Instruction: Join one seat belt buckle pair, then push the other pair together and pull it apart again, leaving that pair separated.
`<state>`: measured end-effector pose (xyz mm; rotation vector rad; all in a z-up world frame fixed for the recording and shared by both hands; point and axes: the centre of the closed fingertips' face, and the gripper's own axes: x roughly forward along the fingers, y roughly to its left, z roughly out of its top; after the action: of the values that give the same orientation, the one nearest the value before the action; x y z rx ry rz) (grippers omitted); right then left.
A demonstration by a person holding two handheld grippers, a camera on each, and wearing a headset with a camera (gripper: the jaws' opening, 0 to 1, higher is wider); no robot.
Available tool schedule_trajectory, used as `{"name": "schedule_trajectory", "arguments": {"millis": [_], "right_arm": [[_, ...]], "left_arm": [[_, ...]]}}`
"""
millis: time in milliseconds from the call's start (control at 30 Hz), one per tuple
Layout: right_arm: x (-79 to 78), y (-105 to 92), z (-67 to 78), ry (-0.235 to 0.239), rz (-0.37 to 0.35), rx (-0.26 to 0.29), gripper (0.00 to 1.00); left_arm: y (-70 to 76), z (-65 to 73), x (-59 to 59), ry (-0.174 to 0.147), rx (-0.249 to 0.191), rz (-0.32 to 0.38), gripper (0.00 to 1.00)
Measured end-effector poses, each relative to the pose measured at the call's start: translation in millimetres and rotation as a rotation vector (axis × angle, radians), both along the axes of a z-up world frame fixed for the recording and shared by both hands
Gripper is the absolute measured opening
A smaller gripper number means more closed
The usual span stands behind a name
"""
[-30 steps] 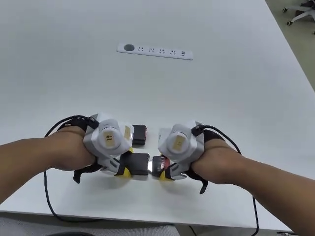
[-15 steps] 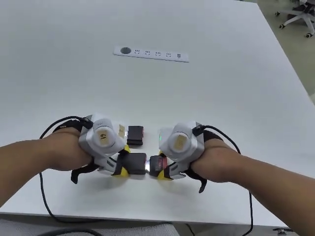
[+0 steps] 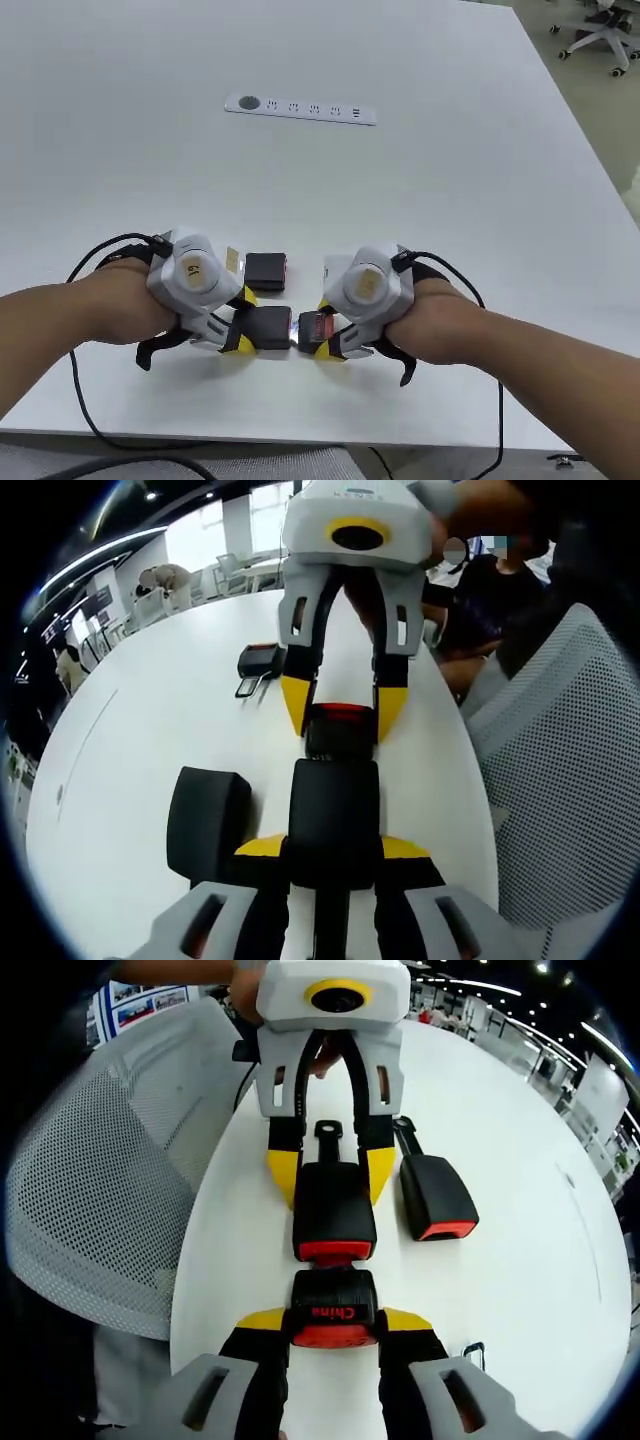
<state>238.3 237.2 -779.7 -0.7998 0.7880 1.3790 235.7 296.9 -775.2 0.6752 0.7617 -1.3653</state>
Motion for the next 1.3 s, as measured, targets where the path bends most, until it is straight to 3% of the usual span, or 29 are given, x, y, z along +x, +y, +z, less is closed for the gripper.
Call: {"name": "schedule_trajectory", "arguments": {"millis": [433, 567, 800, 900, 1100, 1300], "right_arm": [[0.3, 1.9, -2.5, 0.019, -0.001, 0.013, 0.32], [0.4, 1.0, -3.6, -0.002, 0.002, 0.011, 0.33], [1.1, 2.0, -2.8, 0.004, -0.018, 0.012, 0.34], [-1.4, 3.7, 3.1, 0.009, -0.029, 0.033, 0.34], [-6.8, 1.5, 18.7, 0.012, -0.019, 0.053, 0.34], [2.7, -2.4, 32.3, 0.005, -0.02, 0.078, 0.34]], "left_arm": [[-1.2, 2.3, -1.0, 0.003, 0.01, -0.008, 0.34], [-1.3, 3.4, -1.8, 0.005, -0.009, 0.004, 0.34], [-0.8, 3.5, -2.1, 0.007, -0.021, 0.003, 0.35], [2.5, 4.6, -1.6, 0.033, 0.011, 0.038, 0.35], [7.1, 11.9, 4.0, 0.011, -0.001, 0.035, 0.37], [5.1, 29.5, 9.7, -0.024, -0.024, 0.022, 0.4]]}}
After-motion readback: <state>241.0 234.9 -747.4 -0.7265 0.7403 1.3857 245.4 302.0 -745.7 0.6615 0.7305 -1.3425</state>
